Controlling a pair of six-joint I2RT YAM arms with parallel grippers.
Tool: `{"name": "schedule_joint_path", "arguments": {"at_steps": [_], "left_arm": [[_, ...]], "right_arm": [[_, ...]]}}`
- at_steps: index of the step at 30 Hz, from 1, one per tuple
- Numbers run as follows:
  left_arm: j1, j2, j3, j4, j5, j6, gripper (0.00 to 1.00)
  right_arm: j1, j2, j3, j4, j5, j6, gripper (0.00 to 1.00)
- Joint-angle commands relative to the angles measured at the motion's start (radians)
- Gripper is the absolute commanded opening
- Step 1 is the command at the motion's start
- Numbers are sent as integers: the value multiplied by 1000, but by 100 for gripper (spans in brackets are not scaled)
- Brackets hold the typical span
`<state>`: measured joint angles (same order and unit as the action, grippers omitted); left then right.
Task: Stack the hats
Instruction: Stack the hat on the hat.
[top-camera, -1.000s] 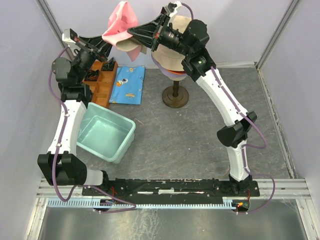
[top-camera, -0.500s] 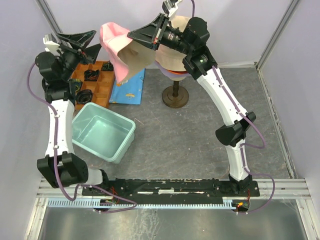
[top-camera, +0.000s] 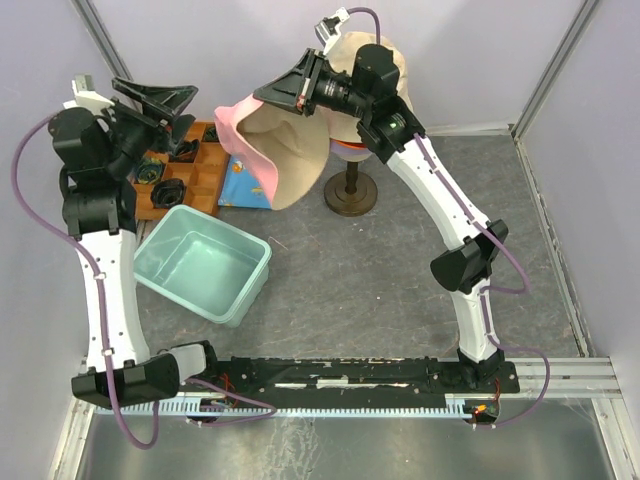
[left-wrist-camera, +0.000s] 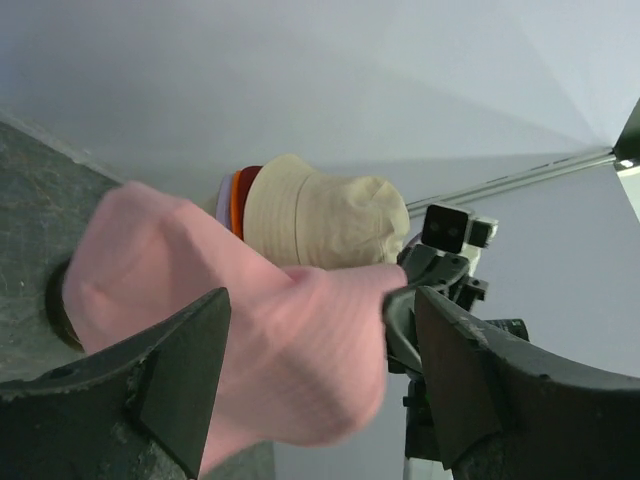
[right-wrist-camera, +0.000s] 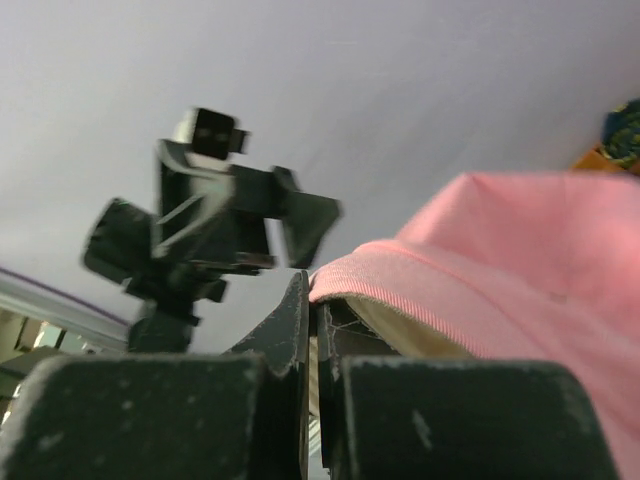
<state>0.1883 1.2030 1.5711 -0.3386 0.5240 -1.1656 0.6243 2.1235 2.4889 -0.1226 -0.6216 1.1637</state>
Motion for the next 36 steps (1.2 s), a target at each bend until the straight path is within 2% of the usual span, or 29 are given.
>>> {"name": "schedule_joint_path", "arguments": {"at_steps": [1,4,8,12,14,16,20,23,27,32,36], "left_arm": [[-2,-26,157,-164,-36,202,80],[-4,-47,196,-224,-52,303,80],[-23,-99,153,-225,-60,366,80],[-24,-128,35,-218,30,266,80],[-28,-161,-60,-145,86,174,79],[-36,-205,-135,-105,84,122,79],[-46,-249,-158,-147,110,183,76],[-72,-248,-138,-263,49,323,72],[-138,-217,-108,-344,-123,469,68],[-303,-144,-63,-337,-446,538,68],[-355,-33,61,-285,-557,578,68]], "right_arm": [[-2,-25,26,-100,77,-120,0],[-2,-24,27,-164,127,-155,0],[-1,-40,-6,-190,212,-168,0],[0,-59,-42,-174,264,-182,0],[0,-57,-37,-177,272,-187,0],[1,-58,-38,-182,280,-190,0],[-1,-53,-44,-199,287,-194,0],[-1,-49,-45,-204,286,-178,0],[-1,-40,-30,-230,293,-169,0],[-1,-36,-32,-241,291,-161,0],[-1,-43,-25,-274,297,-190,0]]}}
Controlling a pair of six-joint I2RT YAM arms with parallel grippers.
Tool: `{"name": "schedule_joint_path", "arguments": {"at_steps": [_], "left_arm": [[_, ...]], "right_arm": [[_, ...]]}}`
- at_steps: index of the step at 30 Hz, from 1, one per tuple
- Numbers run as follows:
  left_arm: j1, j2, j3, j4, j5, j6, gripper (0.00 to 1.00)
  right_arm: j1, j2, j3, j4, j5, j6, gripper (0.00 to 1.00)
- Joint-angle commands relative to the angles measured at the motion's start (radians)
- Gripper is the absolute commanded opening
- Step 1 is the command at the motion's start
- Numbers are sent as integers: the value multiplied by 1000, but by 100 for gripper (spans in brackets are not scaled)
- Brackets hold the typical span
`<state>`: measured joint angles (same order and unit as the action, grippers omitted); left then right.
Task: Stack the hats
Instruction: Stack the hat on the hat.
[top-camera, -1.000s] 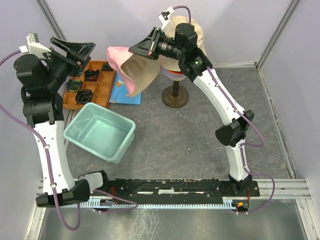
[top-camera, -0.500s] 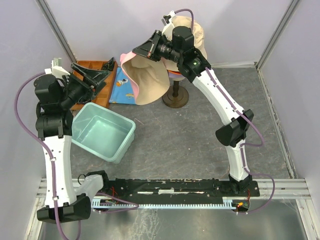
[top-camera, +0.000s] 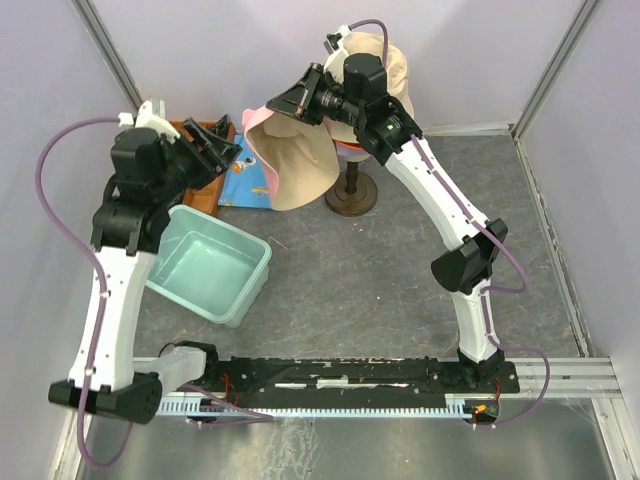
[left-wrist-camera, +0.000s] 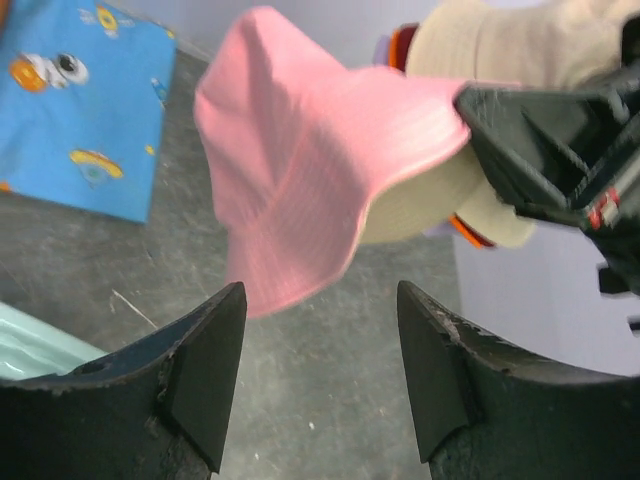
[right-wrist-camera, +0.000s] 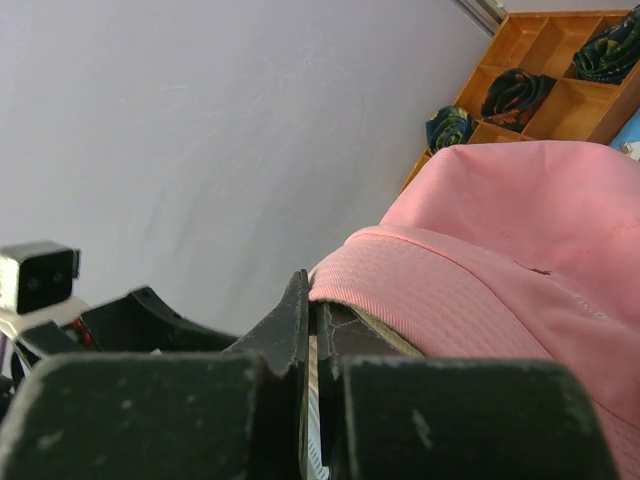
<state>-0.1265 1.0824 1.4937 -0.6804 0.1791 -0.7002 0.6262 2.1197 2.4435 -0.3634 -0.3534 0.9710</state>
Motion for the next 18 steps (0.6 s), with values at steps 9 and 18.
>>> {"name": "schedule_joint_path", "arguments": {"at_steps": [9,18], "left_arm": [[-152,273,545,104,-467,402,67],[-484,68,28,477,-653,628,67]], "right_arm": [[-19,-51,23,-79,45,-16,0],[-42,-50,14,-110,51,-8,0]]}}
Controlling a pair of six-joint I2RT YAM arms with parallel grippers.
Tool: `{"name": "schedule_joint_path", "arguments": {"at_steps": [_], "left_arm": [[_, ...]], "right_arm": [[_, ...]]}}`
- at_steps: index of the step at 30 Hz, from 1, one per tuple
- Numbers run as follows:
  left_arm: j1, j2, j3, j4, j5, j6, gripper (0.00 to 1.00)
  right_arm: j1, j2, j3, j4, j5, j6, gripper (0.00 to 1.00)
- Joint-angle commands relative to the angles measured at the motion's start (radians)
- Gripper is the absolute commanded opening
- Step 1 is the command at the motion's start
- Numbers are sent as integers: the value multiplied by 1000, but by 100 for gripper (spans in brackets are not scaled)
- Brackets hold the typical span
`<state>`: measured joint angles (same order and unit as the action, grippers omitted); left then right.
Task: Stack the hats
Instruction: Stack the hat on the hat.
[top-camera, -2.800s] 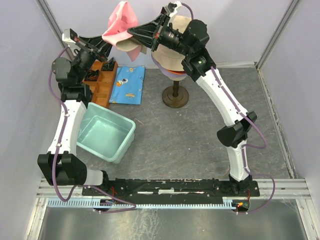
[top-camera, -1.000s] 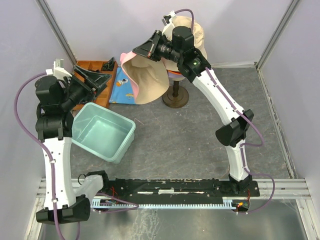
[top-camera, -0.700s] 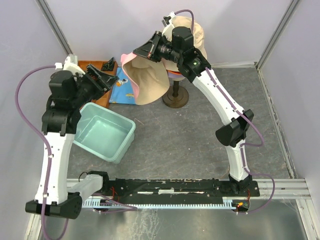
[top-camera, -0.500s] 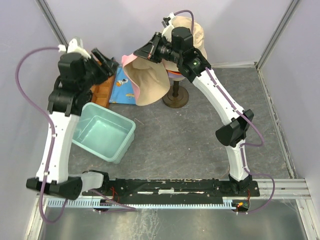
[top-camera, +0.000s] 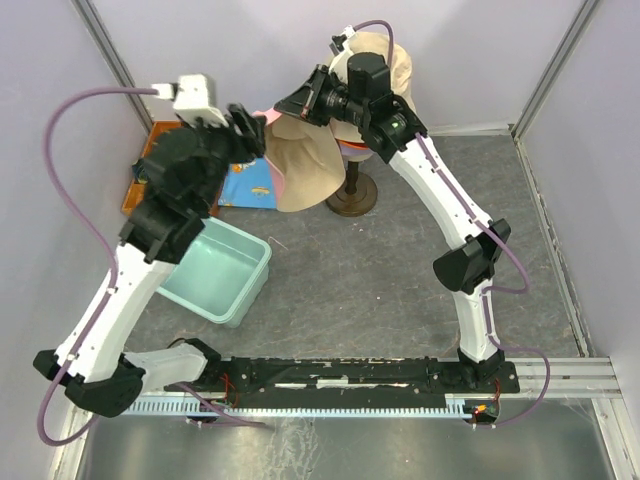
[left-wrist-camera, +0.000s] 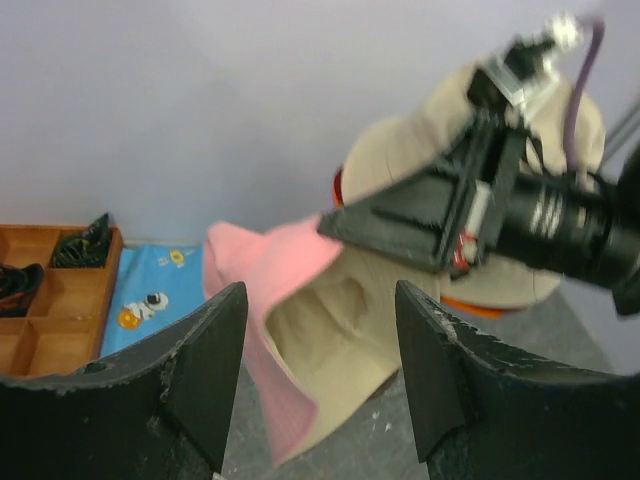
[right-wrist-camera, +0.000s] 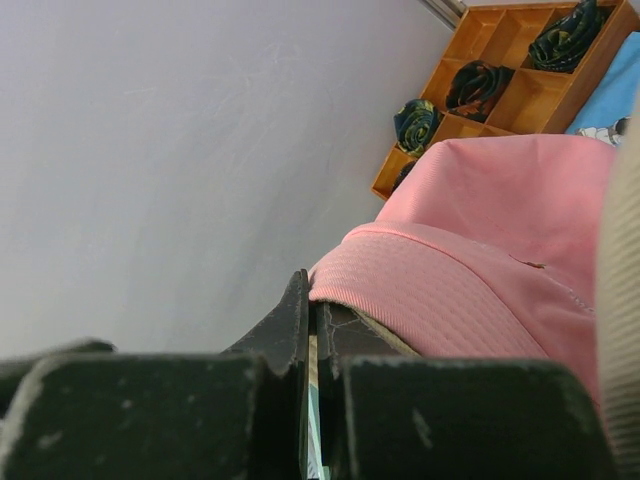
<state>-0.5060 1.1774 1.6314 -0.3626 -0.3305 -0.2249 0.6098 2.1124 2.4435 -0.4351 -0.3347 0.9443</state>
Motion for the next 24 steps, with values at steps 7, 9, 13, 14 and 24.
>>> {"name": "schedule_joint_path", "arguments": {"at_steps": [7,9,13,14,24], "left_arm": [[-155,-113,-303,182,-216,80,69],[-166,-109,-339,191,-254,70,69],[-181,-94,-384,233,-308,69,71],[-181,-92,-392,248,-306,68,72],[-183,-49,-389,279,-292,43,74]], "right_arm": [[-35,-61,-3,-37,36,22,0],[-34,-72,-13,-33,39,22,0],[-36,-94,-33,-27,38,20,0],[-35,-98,-38,-26,38,22,0],[-33,-114,-90,35,8,67,0]]}}
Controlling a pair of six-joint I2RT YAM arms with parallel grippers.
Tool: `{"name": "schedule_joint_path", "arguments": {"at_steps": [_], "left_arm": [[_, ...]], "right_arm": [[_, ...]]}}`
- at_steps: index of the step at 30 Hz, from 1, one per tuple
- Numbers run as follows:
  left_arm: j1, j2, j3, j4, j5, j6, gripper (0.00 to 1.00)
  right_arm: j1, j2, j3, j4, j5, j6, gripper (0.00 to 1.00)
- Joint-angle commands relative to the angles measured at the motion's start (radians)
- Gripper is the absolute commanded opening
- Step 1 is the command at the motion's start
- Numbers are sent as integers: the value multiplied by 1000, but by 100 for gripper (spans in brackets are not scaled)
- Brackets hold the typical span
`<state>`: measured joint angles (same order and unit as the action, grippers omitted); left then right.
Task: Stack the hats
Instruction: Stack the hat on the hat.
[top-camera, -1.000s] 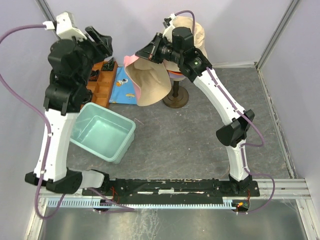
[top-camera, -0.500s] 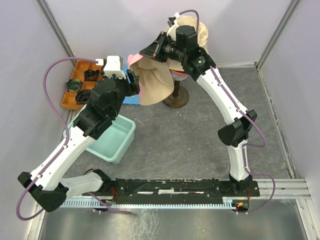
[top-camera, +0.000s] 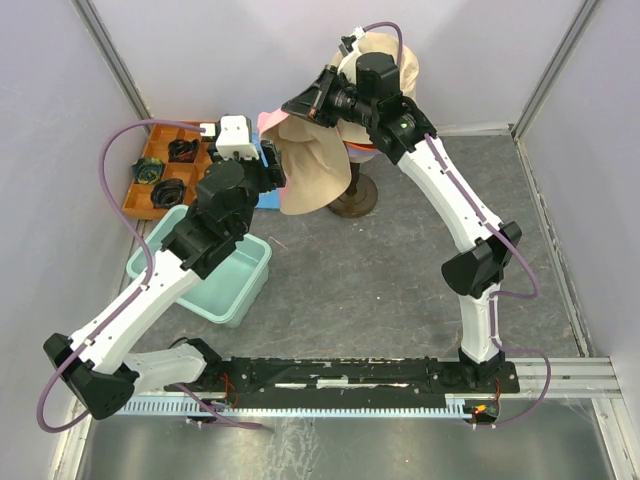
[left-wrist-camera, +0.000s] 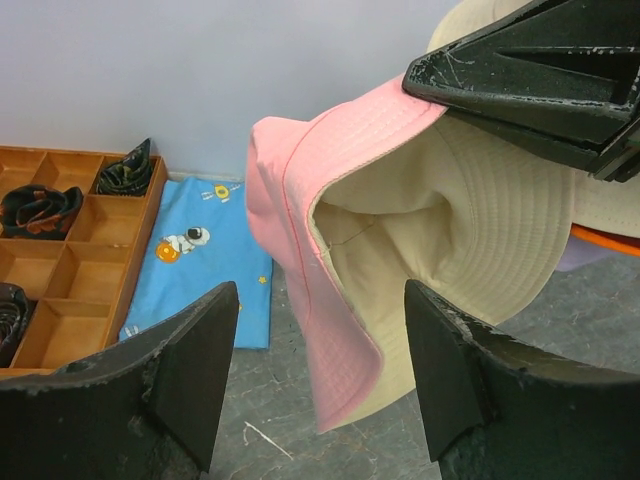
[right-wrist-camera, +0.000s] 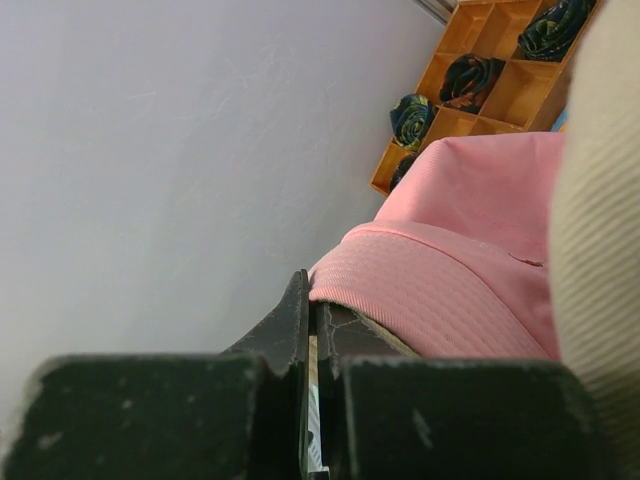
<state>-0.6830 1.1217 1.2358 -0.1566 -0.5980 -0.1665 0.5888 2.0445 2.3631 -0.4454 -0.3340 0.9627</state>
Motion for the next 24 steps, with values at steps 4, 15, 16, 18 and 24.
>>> {"name": "schedule_joint_path", "arguments": {"at_steps": [4,15,16,18,24], "left_arm": [[-7,20,-1,64,-21,-29,74],[-7,50,-58,39,-145,-2,76],[-6,51,-66,38,-166,0,76],[-6,53,-80,38,-196,2,76],[-5,67,-80,27,-283,26,52]], "right_arm": [[-9,-40,-8,62,-4,61,0],[5,-13,20,99,-50,100,0],[6,-10,24,102,-53,105,0],[10,-3,35,109,-63,116,0],[22,9,51,125,-87,138,0]]}}
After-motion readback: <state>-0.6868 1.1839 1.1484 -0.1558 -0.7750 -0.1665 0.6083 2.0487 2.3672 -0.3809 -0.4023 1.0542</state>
